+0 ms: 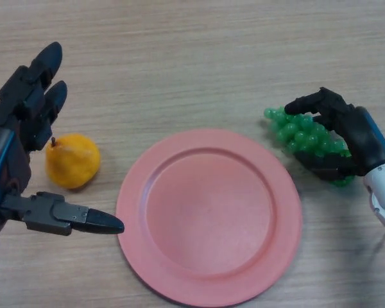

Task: Pick up the green grapes and place it on the plate

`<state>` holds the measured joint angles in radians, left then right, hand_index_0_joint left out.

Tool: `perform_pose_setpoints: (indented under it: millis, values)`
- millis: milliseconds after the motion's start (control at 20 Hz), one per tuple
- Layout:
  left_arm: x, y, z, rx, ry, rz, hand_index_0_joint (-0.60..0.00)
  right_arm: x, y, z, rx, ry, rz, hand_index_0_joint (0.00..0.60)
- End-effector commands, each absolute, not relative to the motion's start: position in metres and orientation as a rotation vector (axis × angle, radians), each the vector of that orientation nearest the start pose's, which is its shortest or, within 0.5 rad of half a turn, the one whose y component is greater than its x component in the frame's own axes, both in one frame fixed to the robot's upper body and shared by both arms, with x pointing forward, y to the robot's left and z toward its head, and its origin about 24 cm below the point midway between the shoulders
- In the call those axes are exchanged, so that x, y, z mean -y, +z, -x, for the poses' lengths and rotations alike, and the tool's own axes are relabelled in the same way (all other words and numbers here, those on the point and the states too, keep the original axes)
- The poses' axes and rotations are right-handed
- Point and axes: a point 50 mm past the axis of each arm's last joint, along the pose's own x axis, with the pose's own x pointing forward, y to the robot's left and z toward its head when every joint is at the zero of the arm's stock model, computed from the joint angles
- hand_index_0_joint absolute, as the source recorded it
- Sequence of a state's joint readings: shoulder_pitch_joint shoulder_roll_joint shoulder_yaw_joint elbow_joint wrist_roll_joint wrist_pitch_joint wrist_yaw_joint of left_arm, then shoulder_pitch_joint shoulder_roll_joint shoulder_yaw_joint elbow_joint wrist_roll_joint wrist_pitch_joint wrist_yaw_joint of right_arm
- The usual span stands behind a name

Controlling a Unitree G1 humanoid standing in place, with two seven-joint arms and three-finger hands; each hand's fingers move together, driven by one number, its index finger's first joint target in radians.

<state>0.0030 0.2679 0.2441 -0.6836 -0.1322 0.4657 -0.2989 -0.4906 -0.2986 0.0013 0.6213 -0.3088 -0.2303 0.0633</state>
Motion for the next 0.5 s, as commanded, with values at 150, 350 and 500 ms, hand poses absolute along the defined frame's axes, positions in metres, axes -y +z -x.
perform_pose_setpoints:
  millis: [150,350,500]
  values:
    - [-0.202,0.194,-0.213,0.392,-0.143,-0.301,0.0,0.206,0.135,-0.345,0.22,0.044,0.351,0.6]
    - [-0.2,0.193,-0.213,0.374,-0.157,-0.294,0.0,0.203,0.168,-0.332,0.332,0.017,0.323,0.6]
    - [-0.199,0.193,-0.213,0.374,-0.164,-0.282,0.0,0.18,0.184,-0.309,0.403,0.099,0.293,0.6]
